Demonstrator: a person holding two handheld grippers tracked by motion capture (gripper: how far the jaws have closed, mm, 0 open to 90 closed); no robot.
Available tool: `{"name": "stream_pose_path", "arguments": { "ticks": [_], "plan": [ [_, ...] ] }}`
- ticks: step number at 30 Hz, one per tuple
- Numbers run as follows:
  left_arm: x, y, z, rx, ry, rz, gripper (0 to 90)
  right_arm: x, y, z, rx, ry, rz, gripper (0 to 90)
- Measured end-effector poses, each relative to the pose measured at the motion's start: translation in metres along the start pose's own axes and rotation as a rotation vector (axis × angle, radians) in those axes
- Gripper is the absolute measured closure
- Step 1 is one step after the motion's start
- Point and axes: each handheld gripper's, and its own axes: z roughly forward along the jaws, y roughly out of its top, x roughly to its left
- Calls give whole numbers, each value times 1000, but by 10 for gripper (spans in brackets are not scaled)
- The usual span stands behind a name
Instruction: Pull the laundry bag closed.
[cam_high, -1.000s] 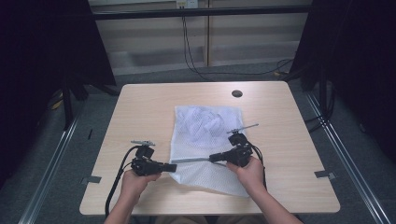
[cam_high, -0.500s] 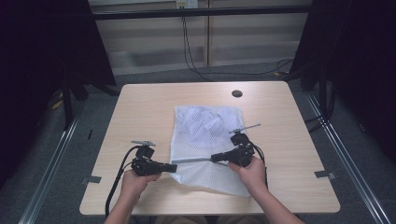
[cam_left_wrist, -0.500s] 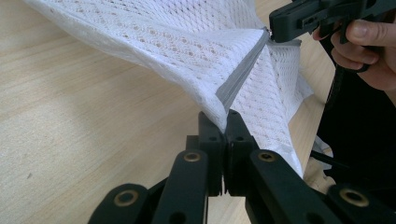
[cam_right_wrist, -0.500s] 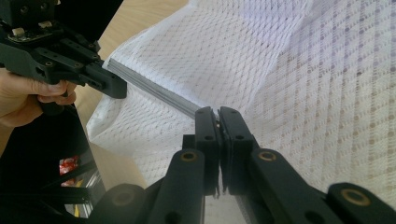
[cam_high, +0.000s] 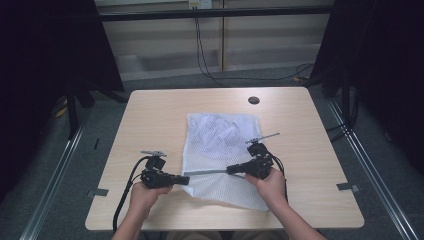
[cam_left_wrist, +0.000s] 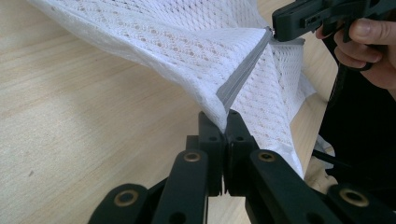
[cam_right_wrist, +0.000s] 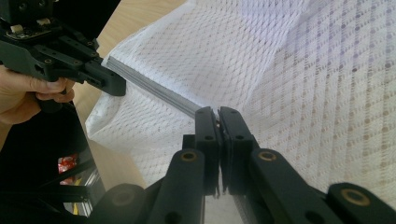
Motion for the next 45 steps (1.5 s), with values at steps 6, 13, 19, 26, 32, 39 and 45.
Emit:
{"name": "stream_pose_path", "arguments": {
  "ticks": [6, 13, 19, 26, 32, 39, 45],
  "plan": [
    [0, 0, -2, 0, 10, -3, 886, -2, -2, -3, 1, -13, -4, 870],
    [0, 0, -2, -2, 22, -4, 886, -3, -3, -5, 0, -21, -6, 870],
    [1, -1, -2, -10, 7, -18, 886, -9, -5, -11, -8, -21, 12, 870],
    [1, -1, -3, -5, 18, -7, 886, -9, -5, -14, -8, -36, -3, 870],
    [0, -1, -2, -9, 21, -16, 886, -13, -8, -17, -14, -28, 7, 870],
    [0, 0, -2, -8, 18, -10, 886, -13, -9, -19, -16, -27, 3, 870],
    [-2, 0, -3, -10, 26, -3, 885, -18, -11, -22, -19, -25, 17, 870]
  ]
}}
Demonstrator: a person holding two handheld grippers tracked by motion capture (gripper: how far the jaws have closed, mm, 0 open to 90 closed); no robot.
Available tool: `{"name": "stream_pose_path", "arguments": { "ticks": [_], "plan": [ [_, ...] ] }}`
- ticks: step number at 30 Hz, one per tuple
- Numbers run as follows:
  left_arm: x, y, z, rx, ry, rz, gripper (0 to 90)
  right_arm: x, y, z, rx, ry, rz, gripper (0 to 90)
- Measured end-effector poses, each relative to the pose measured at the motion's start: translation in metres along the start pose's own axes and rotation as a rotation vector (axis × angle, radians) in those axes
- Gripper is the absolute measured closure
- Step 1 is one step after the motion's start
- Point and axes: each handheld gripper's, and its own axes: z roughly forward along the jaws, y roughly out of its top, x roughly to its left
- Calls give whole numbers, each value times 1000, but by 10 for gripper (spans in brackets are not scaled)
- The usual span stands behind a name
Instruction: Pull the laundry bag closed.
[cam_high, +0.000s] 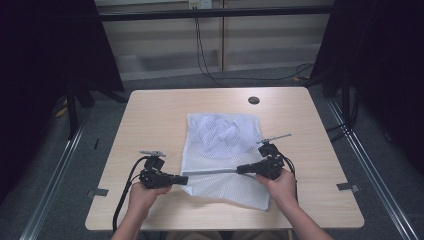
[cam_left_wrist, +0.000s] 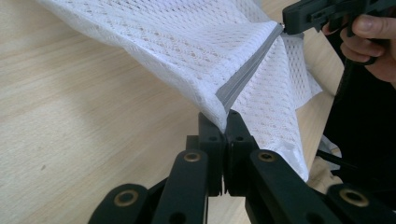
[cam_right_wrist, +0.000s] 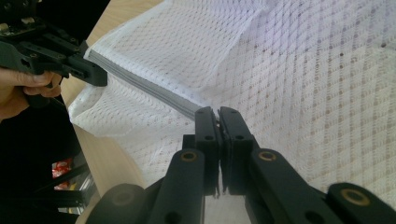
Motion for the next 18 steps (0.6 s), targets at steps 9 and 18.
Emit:
{"name": "stream_pose_path", "arguments": {
  "ticks": [9, 18],
  "plan": [
    [1, 0, -1, -4, 1, 1, 885, -2, -1, -4, 2, -8, -2, 870],
    [1, 0, 0, 0, -7, 0, 885, -4, -2, -8, 0, -14, -12, 870]
  ]
}}
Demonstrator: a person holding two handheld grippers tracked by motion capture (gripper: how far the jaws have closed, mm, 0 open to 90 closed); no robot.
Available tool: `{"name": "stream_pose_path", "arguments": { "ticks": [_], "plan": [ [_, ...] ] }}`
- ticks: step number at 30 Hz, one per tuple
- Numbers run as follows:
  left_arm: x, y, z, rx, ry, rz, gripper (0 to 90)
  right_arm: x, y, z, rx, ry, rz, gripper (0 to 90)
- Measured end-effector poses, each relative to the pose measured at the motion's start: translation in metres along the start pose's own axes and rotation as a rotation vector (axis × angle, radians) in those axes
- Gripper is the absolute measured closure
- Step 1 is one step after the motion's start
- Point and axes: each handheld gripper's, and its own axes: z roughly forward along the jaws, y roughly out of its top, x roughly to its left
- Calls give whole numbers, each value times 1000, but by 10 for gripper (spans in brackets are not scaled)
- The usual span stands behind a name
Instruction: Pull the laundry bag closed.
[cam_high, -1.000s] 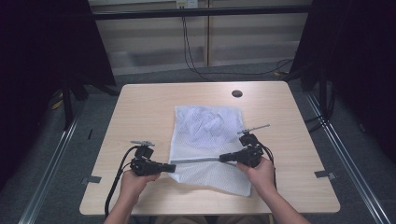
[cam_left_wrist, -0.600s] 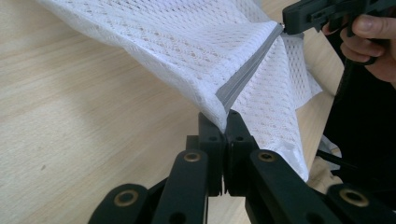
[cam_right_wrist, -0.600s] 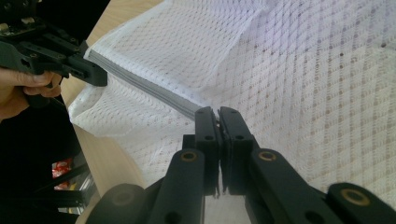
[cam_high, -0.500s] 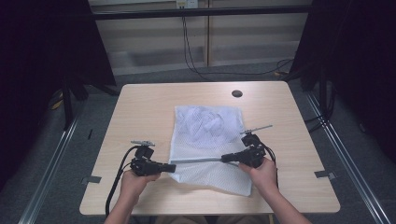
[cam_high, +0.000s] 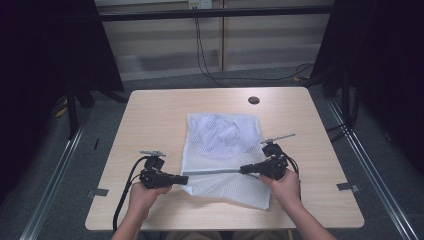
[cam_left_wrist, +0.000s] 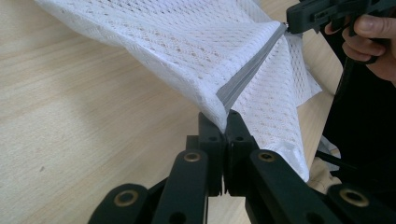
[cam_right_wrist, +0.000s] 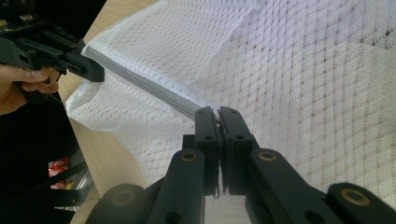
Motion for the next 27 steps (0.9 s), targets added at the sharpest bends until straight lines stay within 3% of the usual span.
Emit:
{"name": "stream_pose_path", "arguments": {
  "ticks": [27],
  "plan": [
    [0, -1, -2, -10, 6, -7, 885, -7, -3, -11, -2, -22, 8, 870]
  ]
}}
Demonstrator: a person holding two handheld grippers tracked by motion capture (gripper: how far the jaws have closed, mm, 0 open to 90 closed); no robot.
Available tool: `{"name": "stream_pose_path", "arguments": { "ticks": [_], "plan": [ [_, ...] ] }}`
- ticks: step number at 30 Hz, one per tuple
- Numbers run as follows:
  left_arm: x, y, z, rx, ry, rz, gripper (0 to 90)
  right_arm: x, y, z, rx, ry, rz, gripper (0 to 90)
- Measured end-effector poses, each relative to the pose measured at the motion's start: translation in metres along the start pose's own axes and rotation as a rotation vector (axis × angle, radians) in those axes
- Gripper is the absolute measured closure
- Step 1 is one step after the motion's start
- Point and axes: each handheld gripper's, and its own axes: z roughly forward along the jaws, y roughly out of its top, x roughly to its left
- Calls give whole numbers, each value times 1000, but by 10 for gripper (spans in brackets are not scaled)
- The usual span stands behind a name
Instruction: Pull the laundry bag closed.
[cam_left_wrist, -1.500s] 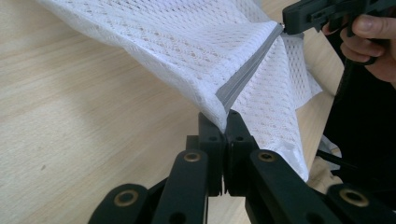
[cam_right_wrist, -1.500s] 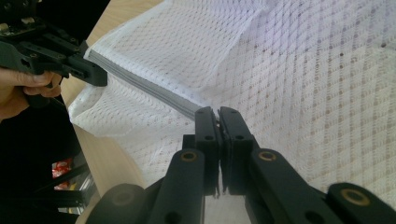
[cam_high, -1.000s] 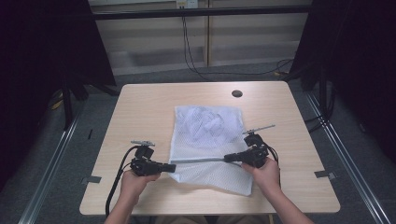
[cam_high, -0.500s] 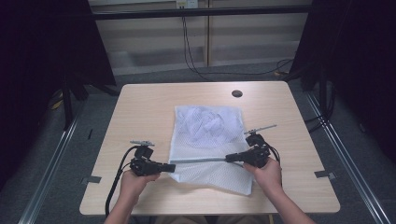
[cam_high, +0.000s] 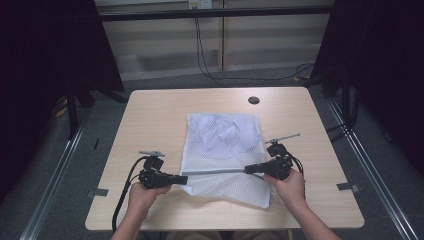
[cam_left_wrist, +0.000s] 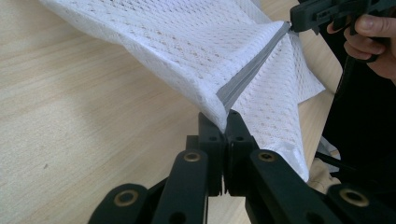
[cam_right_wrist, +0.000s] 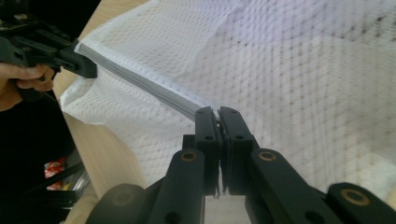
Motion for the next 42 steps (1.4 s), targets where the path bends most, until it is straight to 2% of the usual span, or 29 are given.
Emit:
{"name": "stream_pose_path", "arguments": {
  "ticks": [6, 29, 42],
  "plan": [
    [0, 0, 0, -3, 3, 3, 885, -2, -2, -3, -5, 7, 6, 870],
    [0, 0, 0, -2, 4, -2, 885, -12, -7, -17, -11, -13, 16, 870],
    [0, 0, 0, -3, 6, -5, 885, -12, -9, -20, -9, -20, 7, 870]
  ]
}}
